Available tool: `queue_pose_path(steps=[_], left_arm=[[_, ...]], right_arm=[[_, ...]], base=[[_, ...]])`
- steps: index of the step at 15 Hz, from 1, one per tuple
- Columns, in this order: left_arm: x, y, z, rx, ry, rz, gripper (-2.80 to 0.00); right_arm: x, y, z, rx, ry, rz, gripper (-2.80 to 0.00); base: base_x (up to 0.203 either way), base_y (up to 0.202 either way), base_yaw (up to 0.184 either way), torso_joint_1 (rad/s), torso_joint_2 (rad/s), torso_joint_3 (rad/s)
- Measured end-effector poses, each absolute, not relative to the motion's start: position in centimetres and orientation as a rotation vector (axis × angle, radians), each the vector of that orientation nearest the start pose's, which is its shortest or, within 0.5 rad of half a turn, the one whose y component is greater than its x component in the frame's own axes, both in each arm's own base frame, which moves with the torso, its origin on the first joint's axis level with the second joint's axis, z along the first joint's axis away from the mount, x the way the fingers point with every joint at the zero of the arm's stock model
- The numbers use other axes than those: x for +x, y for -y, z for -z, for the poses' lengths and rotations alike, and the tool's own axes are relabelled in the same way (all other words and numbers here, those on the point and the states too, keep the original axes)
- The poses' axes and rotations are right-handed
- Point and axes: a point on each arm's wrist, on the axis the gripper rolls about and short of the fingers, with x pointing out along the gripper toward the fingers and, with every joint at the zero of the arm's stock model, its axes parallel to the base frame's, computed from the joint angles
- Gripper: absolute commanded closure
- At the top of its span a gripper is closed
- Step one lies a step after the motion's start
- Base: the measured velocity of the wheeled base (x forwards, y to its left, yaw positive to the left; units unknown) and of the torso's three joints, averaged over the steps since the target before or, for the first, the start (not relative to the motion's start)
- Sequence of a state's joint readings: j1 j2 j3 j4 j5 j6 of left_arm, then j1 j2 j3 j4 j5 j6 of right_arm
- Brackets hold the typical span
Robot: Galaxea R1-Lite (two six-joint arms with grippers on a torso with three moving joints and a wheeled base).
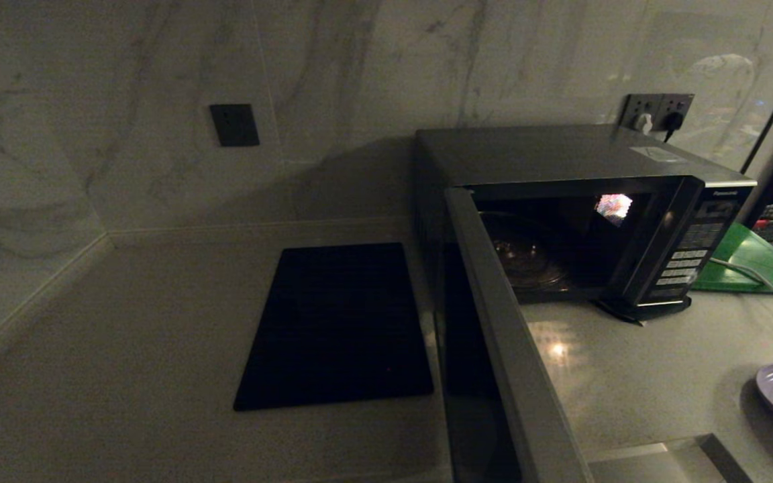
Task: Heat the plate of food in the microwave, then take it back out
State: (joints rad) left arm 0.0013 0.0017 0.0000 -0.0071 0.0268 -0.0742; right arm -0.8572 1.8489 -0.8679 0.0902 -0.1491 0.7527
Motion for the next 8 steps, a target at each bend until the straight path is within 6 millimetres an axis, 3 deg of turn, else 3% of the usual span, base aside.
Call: queue_pose_path(steps=[7,8], left_arm=[[-2.3,-0.1,-7.6,-0.075,0.007,-0.028,0.0],[-2.3,-0.1,-7.6,-0.075,0.007,-0.027,0.0]], right_arm=[[18.8,23.1,-8.3,1.025,-0.694,1.303,0.0],[18.8,23.2,-8.2,1.026,-0.696,1.303,-2.8]], base=[[0.0,0.0,0.0,0.0,0.0,0.0],[0.0,0.0,0.0,0.0,0.0,0.0]])
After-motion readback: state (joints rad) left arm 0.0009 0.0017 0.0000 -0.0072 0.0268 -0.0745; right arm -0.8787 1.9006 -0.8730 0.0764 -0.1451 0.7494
